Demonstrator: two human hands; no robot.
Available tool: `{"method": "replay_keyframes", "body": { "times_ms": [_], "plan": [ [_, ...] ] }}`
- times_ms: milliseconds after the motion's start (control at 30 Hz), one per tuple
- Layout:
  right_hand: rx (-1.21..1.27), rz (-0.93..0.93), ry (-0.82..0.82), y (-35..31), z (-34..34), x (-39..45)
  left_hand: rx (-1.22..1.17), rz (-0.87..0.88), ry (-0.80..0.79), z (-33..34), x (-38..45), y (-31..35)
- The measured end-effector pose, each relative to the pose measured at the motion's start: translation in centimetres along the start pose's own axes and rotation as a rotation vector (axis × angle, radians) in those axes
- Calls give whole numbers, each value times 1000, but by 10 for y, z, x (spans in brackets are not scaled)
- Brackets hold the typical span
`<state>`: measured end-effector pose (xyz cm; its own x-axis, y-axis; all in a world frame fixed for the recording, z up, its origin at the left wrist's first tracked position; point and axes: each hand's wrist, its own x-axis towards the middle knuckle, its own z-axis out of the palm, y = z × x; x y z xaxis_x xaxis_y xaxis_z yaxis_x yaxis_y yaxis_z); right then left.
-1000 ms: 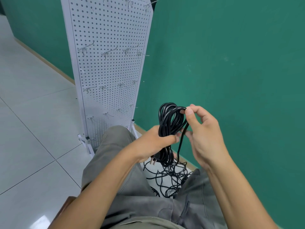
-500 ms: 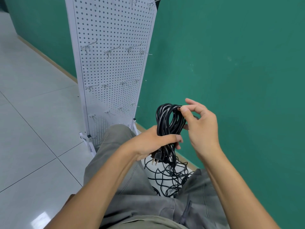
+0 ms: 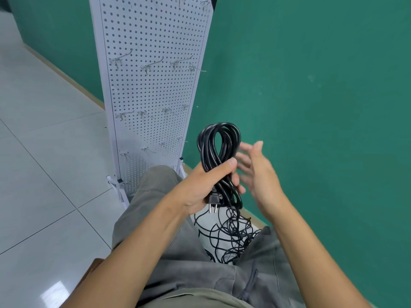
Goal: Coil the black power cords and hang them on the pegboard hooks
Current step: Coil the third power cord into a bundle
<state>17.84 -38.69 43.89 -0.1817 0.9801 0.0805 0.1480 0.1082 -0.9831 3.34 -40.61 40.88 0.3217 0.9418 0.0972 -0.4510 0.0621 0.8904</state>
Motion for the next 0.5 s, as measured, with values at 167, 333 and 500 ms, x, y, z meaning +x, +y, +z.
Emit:
{"method": "replay_keyframes", "body": {
  "times_ms": [167,333,500],
  "plan": [
    [-3,144,-235,45,3,-17,-204,22,207,-12,2,13],
    [-106,146,-220,57,-3,-23,-331,69,405,-24,5,18],
    [-306,113,-249,57,-8,-37,-350,103,639,-39,8,23]
  ]
}}
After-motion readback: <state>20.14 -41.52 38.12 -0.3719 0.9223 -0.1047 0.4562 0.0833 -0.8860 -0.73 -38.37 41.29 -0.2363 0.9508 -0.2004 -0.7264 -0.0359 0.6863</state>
